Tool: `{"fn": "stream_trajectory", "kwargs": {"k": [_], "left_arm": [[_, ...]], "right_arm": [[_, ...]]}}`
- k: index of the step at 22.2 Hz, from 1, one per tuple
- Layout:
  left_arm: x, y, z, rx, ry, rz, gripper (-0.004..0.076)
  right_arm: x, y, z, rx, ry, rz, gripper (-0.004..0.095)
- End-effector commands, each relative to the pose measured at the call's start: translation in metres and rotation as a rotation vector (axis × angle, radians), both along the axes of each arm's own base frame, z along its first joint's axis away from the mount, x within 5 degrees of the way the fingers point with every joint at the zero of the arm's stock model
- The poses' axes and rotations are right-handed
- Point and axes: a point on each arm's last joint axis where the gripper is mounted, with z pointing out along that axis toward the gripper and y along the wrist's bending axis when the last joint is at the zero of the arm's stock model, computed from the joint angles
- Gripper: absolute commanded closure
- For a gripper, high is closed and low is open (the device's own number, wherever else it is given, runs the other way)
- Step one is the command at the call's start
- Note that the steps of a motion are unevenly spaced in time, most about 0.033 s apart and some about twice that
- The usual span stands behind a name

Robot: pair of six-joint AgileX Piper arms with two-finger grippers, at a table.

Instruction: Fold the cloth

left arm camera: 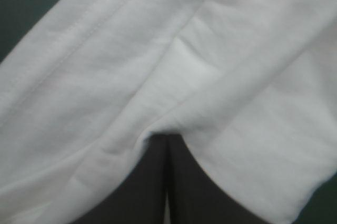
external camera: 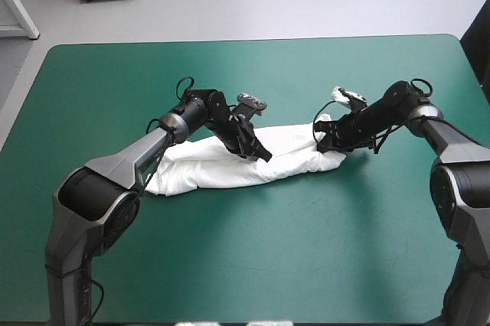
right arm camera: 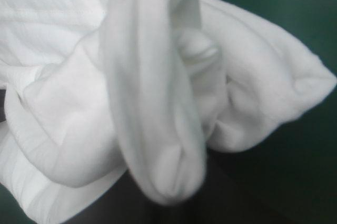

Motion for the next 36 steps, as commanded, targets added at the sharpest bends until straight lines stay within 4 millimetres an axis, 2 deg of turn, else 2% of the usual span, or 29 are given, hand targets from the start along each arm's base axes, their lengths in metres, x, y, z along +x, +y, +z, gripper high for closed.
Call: {"fn": "stream_trajectory", "kwargs": {"k": [1, 2, 4, 5, 6, 7, 12, 15, 17, 19, 22, 25, 29, 30, 31, 32, 33, 34, 35, 36], "left_arm": [[-0.002, -0.006, 0.015, -0.038, -0.034, 0.005, 0.0734], [-0.002, -0.006, 0.015, -0.038, -0.034, 0.005, 0.0734], [-0.003, -0.006, 0.015, -0.037, -0.032, 0.004, 0.0734], [-0.003, -0.006, 0.015, -0.031, -0.028, 0.000, 0.0734], [-0.003, -0.006, 0.015, -0.028, -0.027, -0.002, 0.0734], [-0.004, -0.005, 0.014, -0.020, -0.024, -0.006, 0.0734], [-0.004, -0.005, 0.014, -0.020, -0.014, 0.004, 0.0734], [-0.004, -0.005, 0.014, -0.022, -0.018, 0.005, 0.0734], [-0.003, -0.005, 0.014, -0.024, -0.024, 0.008, 0.0734], [-0.004, -0.004, 0.020, -0.011, -0.025, 0.003, 0.0734], [-0.005, 0.003, 0.039, 0.043, -0.064, -0.009, 0.0734], [-0.008, 0.013, 0.070, 0.100, -0.142, 0.002, 0.0734], [-0.021, 0.035, 0.127, 0.179, -0.288, 0.050, 0.0734], [-0.030, 0.050, 0.156, 0.224, -0.370, 0.086, 0.0734], [-0.036, 0.060, 0.171, 0.245, -0.413, 0.111, 0.0734], [-0.052, 0.080, 0.203, 0.264, -0.492, 0.162, 0.0734], [-0.059, 0.090, 0.215, 0.267, -0.526, 0.181, 0.0734], [-0.078, 0.112, 0.244, 0.247, -0.599, 0.262, 0.0734], [-0.089, 0.122, 0.258, 0.236, -0.636, 0.288, 0.0734], [-0.112, 0.143, 0.282, 0.216, -0.708, 0.339, 0.0734]], "right_arm": [[-0.003, 0.005, 0.014, 0.004, -0.007, 0.015, 0.0921], [-0.003, 0.005, 0.017, 0.009, -0.003, 0.020, 0.0921], [-0.003, 0.006, 0.037, 0.023, -0.028, 0.049, 0.0921], [-0.002, 0.006, 0.057, 0.032, -0.065, 0.050, 0.0921], [-0.002, 0.007, 0.066, 0.035, -0.085, 0.039, 0.0921], [-0.002, 0.007, 0.090, 0.040, -0.149, 0.041, 0.0921], [-0.014, 0.007, 0.153, 0.054, -0.308, 0.053, 0.0921], [-0.021, 0.006, 0.168, 0.055, -0.347, 0.056, 0.0921], [-0.022, 0.006, 0.168, 0.048, -0.351, 0.058, 0.0921], [-0.021, 0.006, 0.168, 0.046, -0.354, 0.056, 0.0921], [-0.021, 0.006, 0.169, 0.044, -0.363, 0.057, 0.0921], [-0.021, 0.006, 0.169, 0.050, -0.365, 0.057, 0.0921], [-0.021, 0.011, 0.172, 0.107, -0.372, 0.065, 0.0921], [-0.022, 0.016, 0.177, 0.177, -0.390, 0.078, 0.0921], [-0.022, 0.019, 0.180, 0.223, -0.394, 0.080, 0.0921], [-0.024, 0.028, 0.184, 0.285, -0.406, 0.100, 0.0921], [-0.025, 0.033, 0.185, 0.302, -0.407, 0.110, 0.0921], [-0.030, 0.048, 0.185, 0.309, -0.404, 0.148, 0.0921], [-0.032, 0.055, 0.186, 0.312, -0.405, 0.163, 0.0921], [-0.037, 0.075, 0.186, 0.319, -0.417, 0.201, 0.0921]]}}
